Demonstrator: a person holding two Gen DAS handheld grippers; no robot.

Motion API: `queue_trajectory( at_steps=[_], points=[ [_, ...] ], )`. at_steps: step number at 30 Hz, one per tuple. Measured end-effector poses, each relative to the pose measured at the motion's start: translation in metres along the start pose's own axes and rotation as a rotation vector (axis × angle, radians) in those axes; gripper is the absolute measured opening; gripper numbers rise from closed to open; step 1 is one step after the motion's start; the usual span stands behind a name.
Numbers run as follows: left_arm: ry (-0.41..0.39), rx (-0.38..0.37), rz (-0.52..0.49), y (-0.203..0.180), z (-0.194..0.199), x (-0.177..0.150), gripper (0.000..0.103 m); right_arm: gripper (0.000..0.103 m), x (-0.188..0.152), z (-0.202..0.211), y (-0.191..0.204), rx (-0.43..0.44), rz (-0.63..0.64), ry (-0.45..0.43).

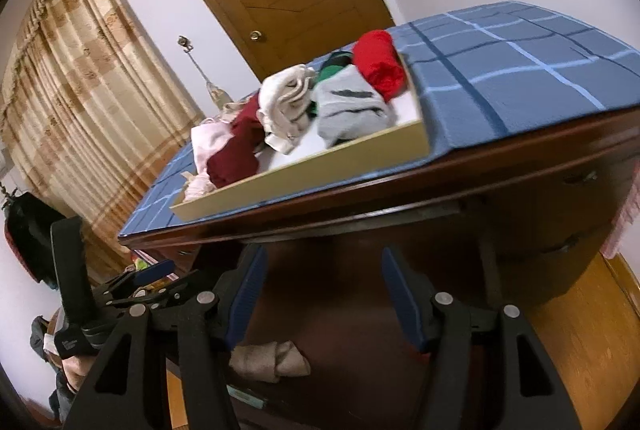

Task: Take underwear out of drawer
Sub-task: 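Withdraw both open tools from the tray back into the drawer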

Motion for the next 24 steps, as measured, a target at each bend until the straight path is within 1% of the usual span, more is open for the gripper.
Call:
queue_trajectory(
  at_steps=[4, 9, 13, 15, 18, 19, 21, 24],
  points=[
    [0.019, 0.015, -0.03, -0.004, -0.002, -0.015, 0.087, 0.062, -0.01, 0.001, 0.0, -0.008, -0.002, 0.029],
    [0.05, 0.029, -0.039, 0.001, -0.001, -0.027, 0.087, 0.062, -0.024, 0.004, 0.003, -0.004, 0.004, 0.058],
    [0.085, 0.054, -0.083, 0.005, -0.002, -0.038, 0.087, 0.062, -0.036, 0.007, 0.004, -0.003, 0.004, 0.084],
    [0.122, 0.067, -0.115, 0.007, -0.006, -0.044, 0.087, 0.062, -0.042, 0.008, 0.004, 0.0, 0.002, 0.099],
    [0.217, 0.083, -0.123, 0.011, -0.02, -0.051, 0.087, 0.062, -0.049, 0.009, 0.003, 0.0, -0.006, 0.114],
    [0.251, 0.075, -0.112, 0.013, -0.025, -0.052, 0.087, 0.062, -0.05, 0.009, 0.003, 0.0, -0.009, 0.117],
    [0.281, 0.045, -0.093, 0.015, -0.03, -0.053, 0.087, 0.062, -0.051, 0.011, 0.002, -0.004, -0.014, 0.115],
    [0.362, 0.017, -0.048, 0.018, -0.043, -0.055, 0.087, 0.062, -0.051, 0.013, 0.002, -0.008, -0.013, 0.111]
  ],
)
Point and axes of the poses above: each gripper's, at about its wrist camera, not at the fingertips, and z roughly against the way its jaws point, y to its left, x to its top, the point moved 1 cm from there along -z, roughly the way its jaws point, and after that the axes turned 13 degrees about z, right-handed, at the moved point
